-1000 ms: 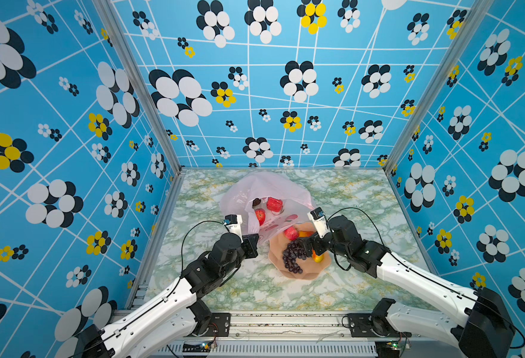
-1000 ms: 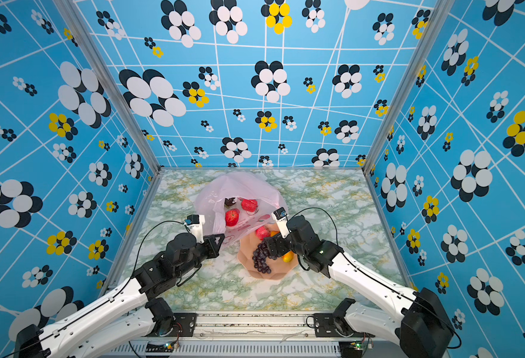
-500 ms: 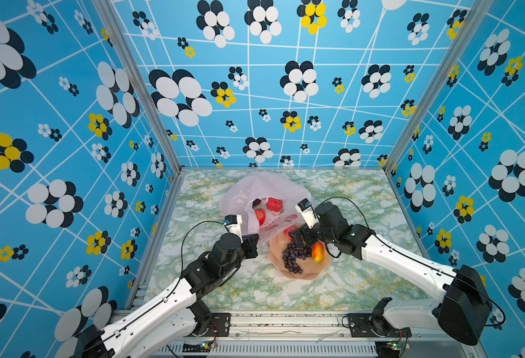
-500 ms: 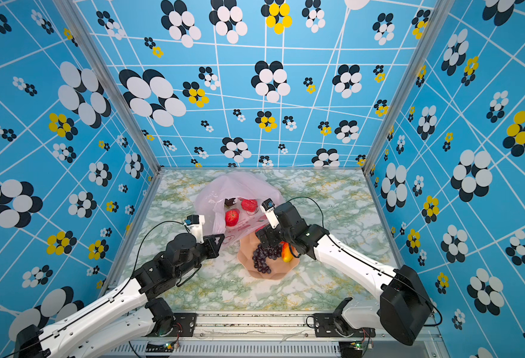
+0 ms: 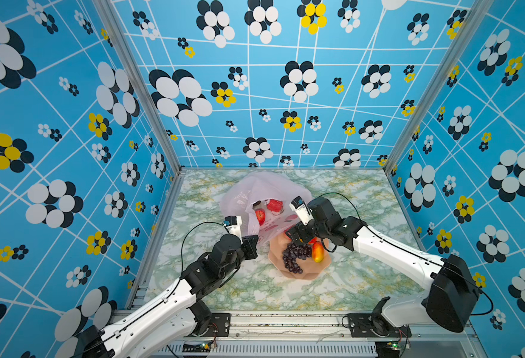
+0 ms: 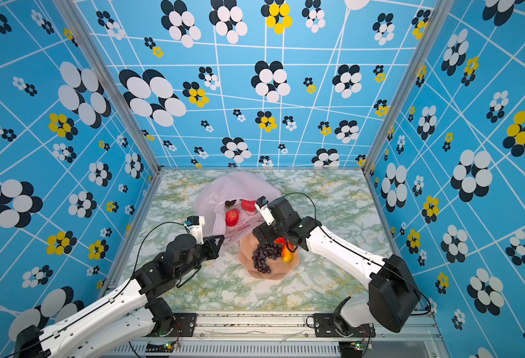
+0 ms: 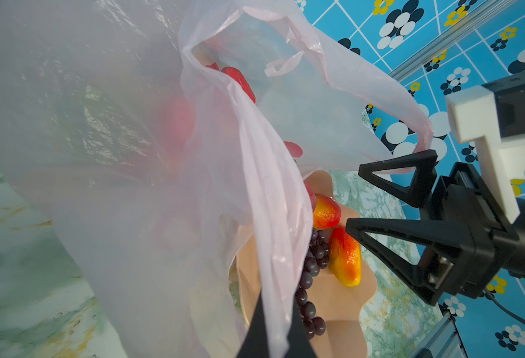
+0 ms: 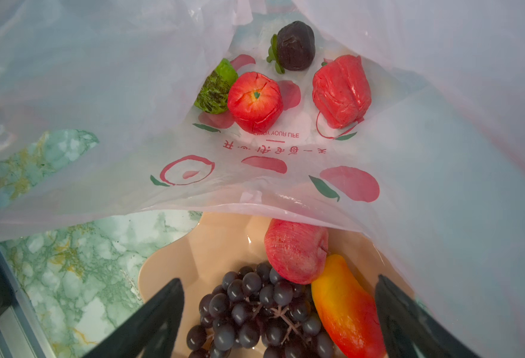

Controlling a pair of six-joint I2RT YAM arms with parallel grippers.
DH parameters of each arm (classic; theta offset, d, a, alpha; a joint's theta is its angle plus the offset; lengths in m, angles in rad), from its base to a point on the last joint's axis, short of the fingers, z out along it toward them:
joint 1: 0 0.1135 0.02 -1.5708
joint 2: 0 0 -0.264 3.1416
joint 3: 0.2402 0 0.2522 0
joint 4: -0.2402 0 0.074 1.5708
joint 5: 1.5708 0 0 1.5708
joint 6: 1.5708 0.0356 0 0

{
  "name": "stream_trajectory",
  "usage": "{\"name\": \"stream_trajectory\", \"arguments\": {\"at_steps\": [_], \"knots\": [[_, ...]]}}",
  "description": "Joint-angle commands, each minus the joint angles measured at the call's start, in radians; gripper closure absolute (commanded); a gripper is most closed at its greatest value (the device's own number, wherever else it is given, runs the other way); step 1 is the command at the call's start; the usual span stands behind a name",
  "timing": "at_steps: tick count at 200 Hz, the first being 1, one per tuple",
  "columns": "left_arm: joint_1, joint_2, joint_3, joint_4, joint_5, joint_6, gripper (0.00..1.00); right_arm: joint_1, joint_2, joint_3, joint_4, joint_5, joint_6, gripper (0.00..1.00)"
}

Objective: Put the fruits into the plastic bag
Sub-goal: 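Lower the right gripper onto the second red apple and grasp it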

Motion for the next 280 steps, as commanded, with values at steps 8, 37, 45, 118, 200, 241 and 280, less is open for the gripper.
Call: {"name": "stream_trajectory", "arguments": {"at_steps": [8, 37, 45, 118, 200, 241, 280], "knots": [[0.000, -0.006, -0.004, 0.003, 0.006, 0.015, 1.00, -0.006, 0.069, 0.065, -0.059, -0.020, 0.002, 0.06], [0.000, -0.009, 0.000, -0.003, 0.004, 0.029, 1.00, -0.006, 0.150, 0.112, -0.116, -0.024, 0.002, 0.12], [0.001, -0.012, 0.002, -0.006, 0.003, 0.033, 1.00, -0.005, 0.168, 0.117, -0.120, -0.029, 0.004, 0.13], [0.006, -0.018, 0.007, -0.017, 0.001, 0.040, 1.00, -0.005, 0.299, 0.165, -0.151, 0.014, -0.019, 0.18], [0.008, -0.040, 0.001, -0.030, -0.012, 0.024, 1.00, -0.006, 0.329, 0.225, -0.205, 0.015, -0.022, 0.51], [0.009, -0.039, 0.030, -0.051, -0.012, 0.027, 1.00, -0.005, 0.230, 0.174, -0.156, -0.013, 0.037, 0.61], [0.010, -0.045, 0.030, -0.052, -0.018, 0.002, 1.00, -0.005, 0.083, 0.074, -0.069, -0.100, 0.191, 0.61]]}}
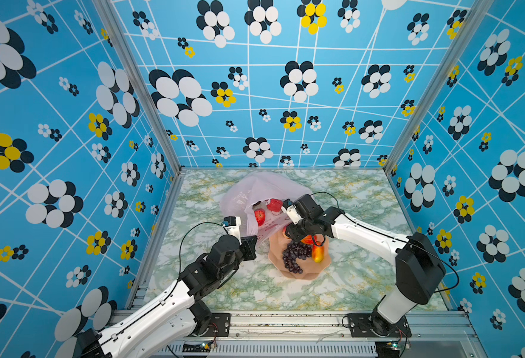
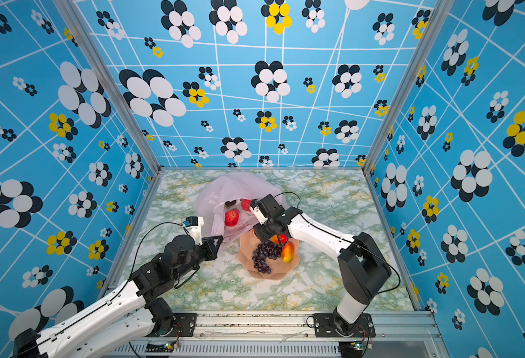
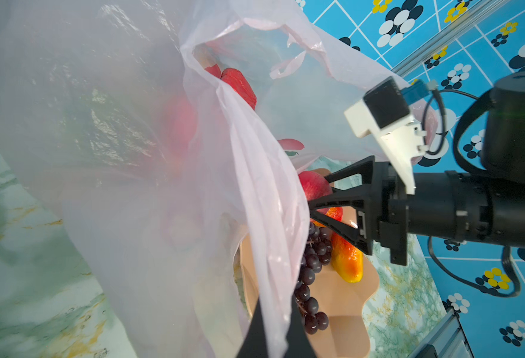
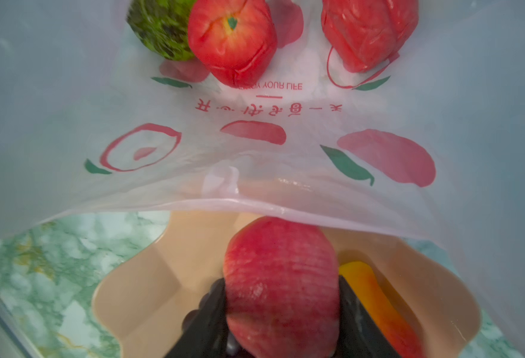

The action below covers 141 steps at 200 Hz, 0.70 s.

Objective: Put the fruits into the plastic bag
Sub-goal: 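Lower the right gripper onto the second red apple and grasp it, then carry the apple into the pink bag with the right gripper and release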

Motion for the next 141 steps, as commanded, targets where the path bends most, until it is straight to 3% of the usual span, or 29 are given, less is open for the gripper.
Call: {"name": "stream_trajectory", "arguments": {"at_steps": [1, 40, 65, 141], "knots": [[0.009, -0.018, 0.028, -0.022, -0.017, -0.014, 1.00, -0.005, -0.106, -0.057, 0.062, -0.069, 0.125, 0.61], [0.010, -0.010, 0.042, -0.038, -0.009, -0.023, 1.00, -0.005, -0.308, -0.205, 0.242, -0.127, 0.347, 0.65], [0.010, -0.004, 0.048, -0.038, -0.001, -0.014, 1.00, -0.004, -0.387, -0.212, 0.275, -0.105, 0.394, 0.66], [0.007, -0.025, 0.019, -0.035, 0.011, -0.019, 1.00, -0.007, -0.249, -0.051, 0.295, -0.131, 0.411, 0.65]]}}
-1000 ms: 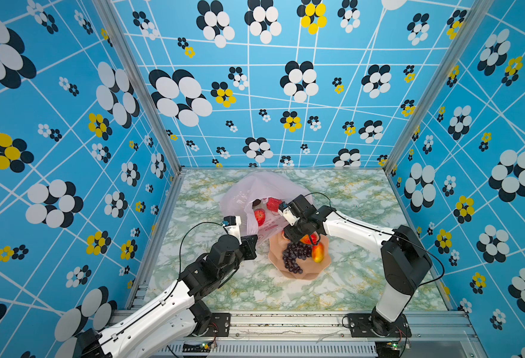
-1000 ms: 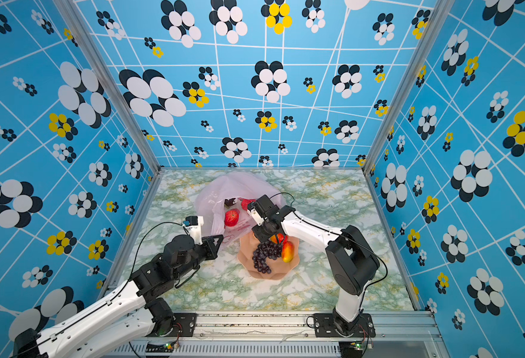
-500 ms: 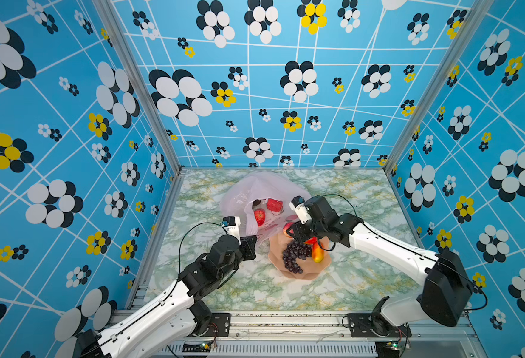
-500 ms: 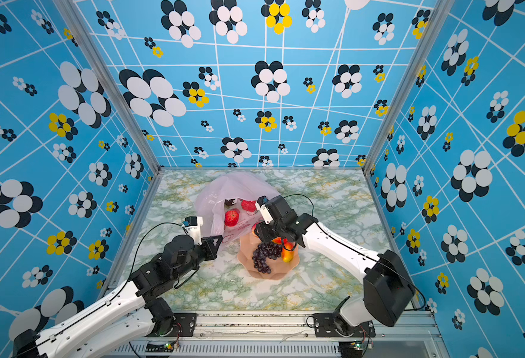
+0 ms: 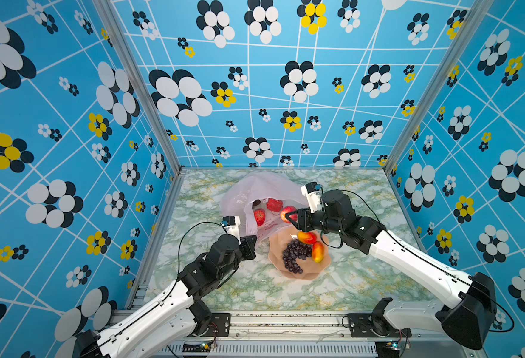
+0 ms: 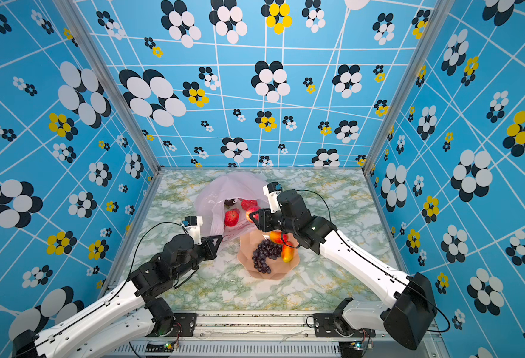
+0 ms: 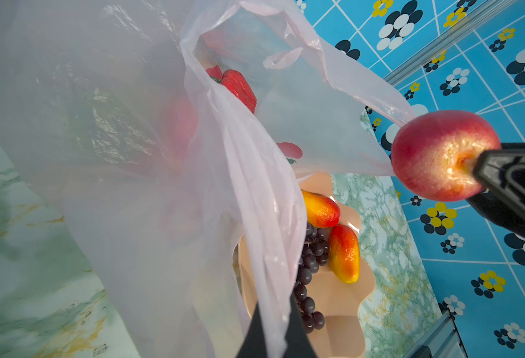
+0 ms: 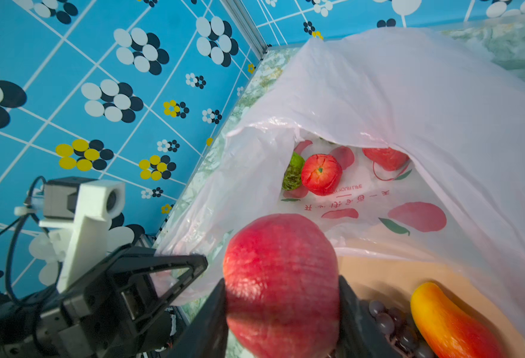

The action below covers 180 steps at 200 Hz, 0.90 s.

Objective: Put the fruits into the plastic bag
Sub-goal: 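Carry the apple into the pink bag with the right gripper and release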

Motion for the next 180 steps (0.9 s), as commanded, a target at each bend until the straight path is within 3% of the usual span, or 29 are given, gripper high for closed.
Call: {"name": "stream_trajectory", "arguments": {"at_steps": [1, 48, 98, 127, 153, 172, 180], "knots": [[0.007, -0.017, 0.004, -0.013, 0.013, -0.008, 1.00, -0.006, 0.070, 0.029, 0.049, -0.029, 0.034, 0.65], [0.005, -0.062, -0.017, -0.043, 0.021, -0.049, 1.00, -0.012, 0.336, 0.151, 0.120, -0.139, 0.081, 0.66], [0.002, -0.074, -0.018, -0.006, 0.011, -0.046, 1.00, -0.034, 0.648, 0.458, 0.041, -0.183, 0.102, 0.60], [-0.002, -0.037, -0.005, 0.008, 0.011, -0.056, 1.00, -0.049, 0.715, 0.551, 0.032, -0.117, 0.091, 0.47], [-0.022, -0.013, -0.026, 0.074, -0.025, -0.093, 1.00, -0.063, 0.708, 0.567, 0.037, -0.105, 0.055, 0.16], [-0.029, 0.013, -0.013, 0.075, -0.028, -0.096, 1.00, -0.063, 0.669, 0.533, 0.052, -0.127, 0.030, 0.02], [-0.032, 0.023, -0.007, 0.070, -0.027, -0.087, 1.00, -0.063, 0.649, 0.507, 0.063, -0.146, 0.038, 0.01]]}}
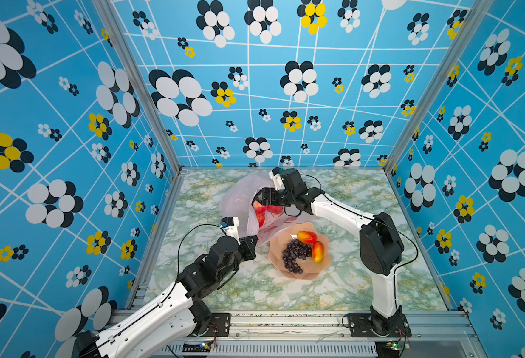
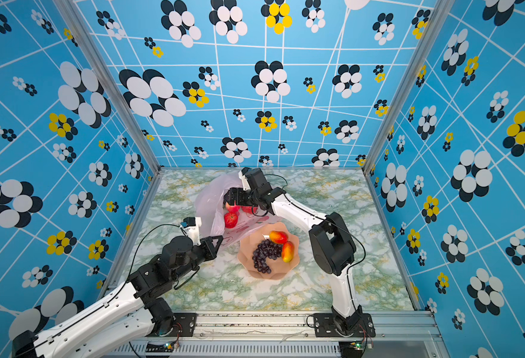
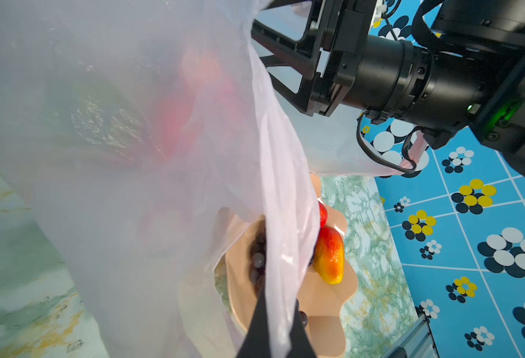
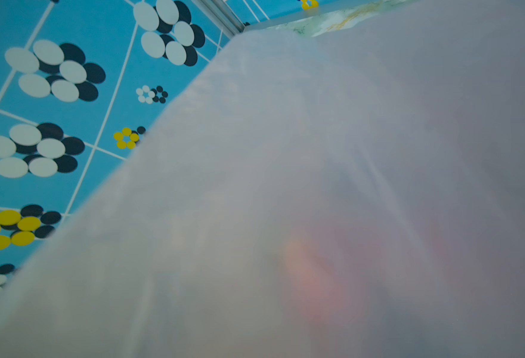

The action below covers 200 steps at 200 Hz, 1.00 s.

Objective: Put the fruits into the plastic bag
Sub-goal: 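Carry the apple into the pink bag with the right gripper and release, then withdraw the right gripper from the bag over the mangoes on the plate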

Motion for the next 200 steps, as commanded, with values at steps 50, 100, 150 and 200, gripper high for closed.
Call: {"name": "stream_trajectory", "arguments": {"at_steps": [50, 100, 150, 200], "knots": [[-0.018, 0.039, 0.021, 0.015, -0.029, 0.007, 1.00, 0.025, -0.324, -0.306, 0.063, -0.081, -0.014, 0.01], [-0.019, 0.000, 0.024, -0.013, -0.045, 0.028, 1.00, 0.033, -0.625, -0.477, -0.045, 0.034, -0.055, 0.01], [-0.020, -0.038, 0.019, -0.034, -0.066, 0.053, 1.00, 0.021, -0.856, -0.499, -0.513, 0.192, -0.166, 0.01], [-0.027, 0.006, 0.021, -0.011, -0.048, 0.044, 1.00, 0.021, -0.848, -0.571, -0.823, 0.282, -0.164, 0.10]]}}
